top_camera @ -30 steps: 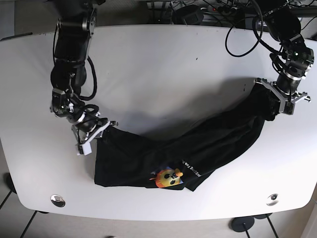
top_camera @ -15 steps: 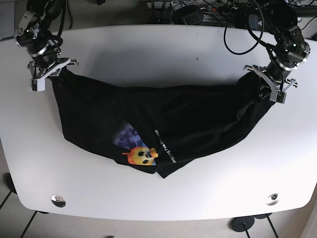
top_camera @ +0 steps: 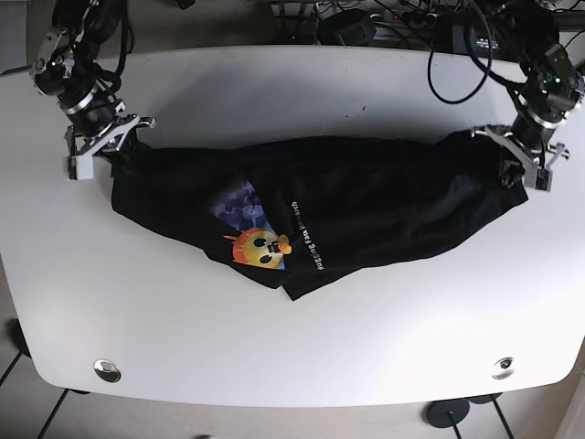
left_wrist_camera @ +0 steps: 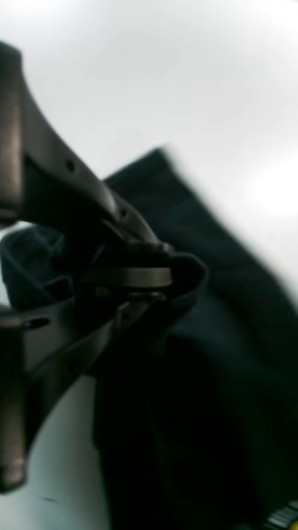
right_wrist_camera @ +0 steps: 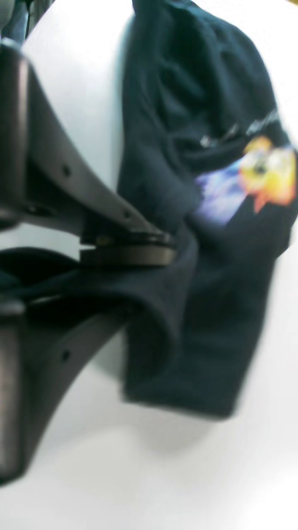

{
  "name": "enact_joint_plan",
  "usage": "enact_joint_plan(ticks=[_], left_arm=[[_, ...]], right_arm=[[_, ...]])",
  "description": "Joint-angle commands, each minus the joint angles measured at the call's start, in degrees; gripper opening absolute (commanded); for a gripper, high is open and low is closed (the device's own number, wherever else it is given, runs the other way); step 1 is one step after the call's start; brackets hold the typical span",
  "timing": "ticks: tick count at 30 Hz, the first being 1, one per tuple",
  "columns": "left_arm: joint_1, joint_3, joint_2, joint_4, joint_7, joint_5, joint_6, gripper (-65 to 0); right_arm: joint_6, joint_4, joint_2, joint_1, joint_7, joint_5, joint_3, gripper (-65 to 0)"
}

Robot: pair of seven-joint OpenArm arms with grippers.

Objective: Fold the T-shirt properly

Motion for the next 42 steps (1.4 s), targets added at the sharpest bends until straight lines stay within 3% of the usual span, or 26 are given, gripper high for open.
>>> enact_joint_plan(ticks=[1,4,6,9,11,17,19,21,29,33,37,42], left_arm=[[-6.10,0.62,-0.84,0.90,3.10,-0.12,0.14,-65.0],[-15.86,1.85,-1.28,-0.50,9.61,-0.12,0.14,-65.0],[-22.63,4.84,-2.51,-3.67,13.48,-0.12,0.14,-65.0],[-31.24,9.59,-3.39,-9.74,14.36,-0.12,0.14,-65.0],[-35.46,11.70,-4.80,-13.78,14.36,0.58,0.14,-65.0],[-52.08,18.29,-5.85,-25.82,13.57,7.71,0.27,-64.7],[-56.91,19.26,-5.85,-29.60,10.14,9.11,0.36,-64.7],[-62.10,22.25,-6.47,-32.94,6.80,10.69,0.36,-64.7],[-81.09,23.57,-13.32,-33.03,8.38,10.87,0.27,-64.7],[-80.30,23.13,-15.26,-27.58,12.86,10.69,0.18,-64.7],[-69.57,22.60,-15.35,-18.97,13.13,10.69,0.18,-64.9],[-49.62,15.92,-15.08,-5.25,13.21,10.69,0.14,-64.9]], right_arm=[[0.02,0.82,1.60,3.87,1.76,1.10,-0.85,-63.3],[-3.58,0.82,2.57,11.08,0.71,1.02,-3.05,-63.3],[-4.72,-0.68,4.07,18.47,-1.93,1.02,-5.51,-63.3],[-4.72,-9.91,4.86,29.55,-2.37,1.02,-6.30,-63.3],[-4.72,-15.89,7.23,35.61,-2.72,1.02,-8.67,-63.3],[-4.72,-35.23,12.94,56.01,-2.46,1.02,-16.14,-63.3],[-4.72,-39.62,13.56,61.98,-1.49,0.66,-18.52,-63.3],[-4.72,-42.00,13.74,67.70,-0.79,0.14,-21.33,-63.3],[-4.72,-42.26,15.32,91.47,-5.97,-0.04,-26.17,-63.3],[-4.29,-39.98,16.55,91.47,-9.58,0.31,-26.17,-63.3],[-4.46,-36.37,16.55,81.76,-9.84,0.31,-25.20,-63.3],[-4.37,-32.77,13.38,63.39,-9.75,0.22,-17.99,-63.1]])
